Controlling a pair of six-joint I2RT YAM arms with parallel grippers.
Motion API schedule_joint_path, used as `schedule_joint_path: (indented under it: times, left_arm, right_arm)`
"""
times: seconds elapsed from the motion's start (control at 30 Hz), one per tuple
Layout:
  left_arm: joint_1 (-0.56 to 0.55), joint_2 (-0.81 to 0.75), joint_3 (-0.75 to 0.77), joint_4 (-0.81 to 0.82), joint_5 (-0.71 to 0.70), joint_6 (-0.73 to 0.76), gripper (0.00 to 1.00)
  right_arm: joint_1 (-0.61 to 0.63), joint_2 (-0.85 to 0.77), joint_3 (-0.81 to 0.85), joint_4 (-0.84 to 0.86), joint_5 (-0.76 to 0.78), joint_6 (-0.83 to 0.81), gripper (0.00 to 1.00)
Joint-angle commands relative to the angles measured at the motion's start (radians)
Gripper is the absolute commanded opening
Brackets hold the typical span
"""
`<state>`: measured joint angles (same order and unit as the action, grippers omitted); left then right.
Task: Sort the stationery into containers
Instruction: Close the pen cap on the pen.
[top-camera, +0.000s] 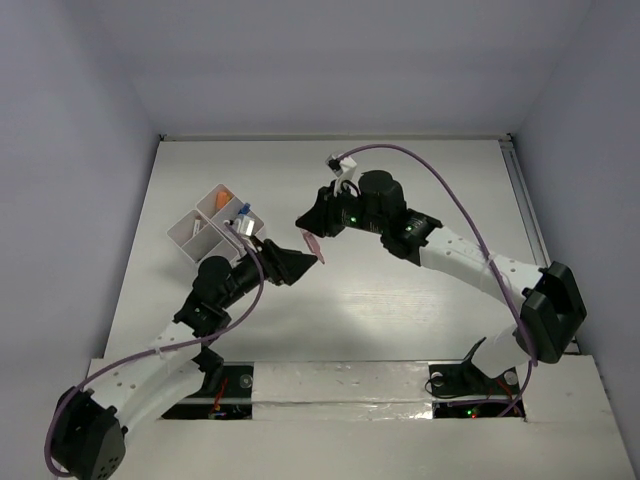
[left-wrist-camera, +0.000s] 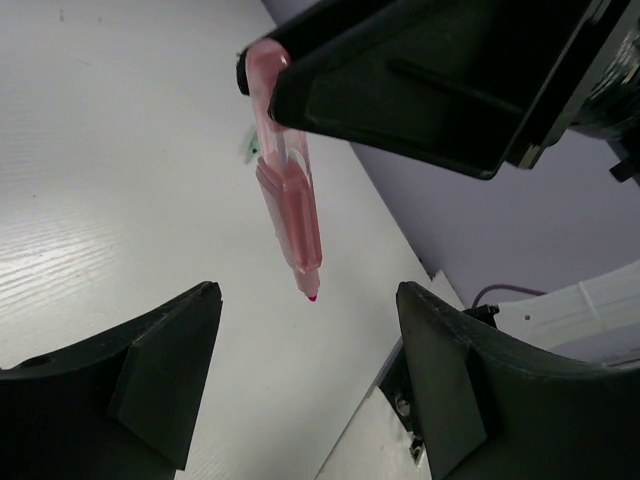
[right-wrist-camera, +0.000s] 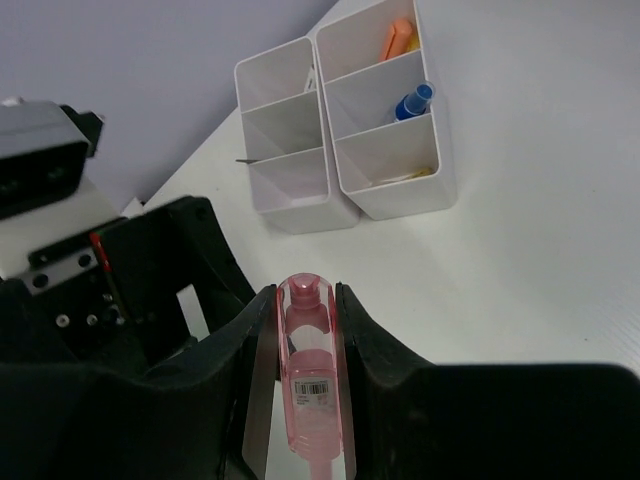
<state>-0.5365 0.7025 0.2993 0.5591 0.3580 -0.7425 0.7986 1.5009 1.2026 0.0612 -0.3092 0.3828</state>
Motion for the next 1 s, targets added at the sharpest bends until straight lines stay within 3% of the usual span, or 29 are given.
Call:
schedule_joint_path:
  times: [0.0,0.13,0.3,0.43,0.97]
  left_arm:
    - [-0.04,0.041,-0.006,0.137,-0.022,0.006,0.67]
    - [-0.074,0.083,0.003,0.122,-0.046,0.029,0.56]
    - [-0.083,0.114,0.004,0.127,-0.077,0.046,0.53]
    - [-0.103,0.155,0.018,0.124,-0.102,0.063,0.45]
    - [-0.152,0.137,0.026,0.064,-0.27,0.081,0.37]
  right_arm:
    - [-0.006,0.022,0.031,0.077,-0.008,0.041,0.17]
    - [-0.006,0.018,0.026,0.088,0.016,0.041,0.17]
    - [-0.006,0.025,0.032,0.094,-0.008,0.044,0.17]
    - [-0.006,0.024,0.025,0.104,-0.016,0.05,0.17]
    - [-0.006,-0.008,-0.015,0.118,-0.016,0.061,0.17]
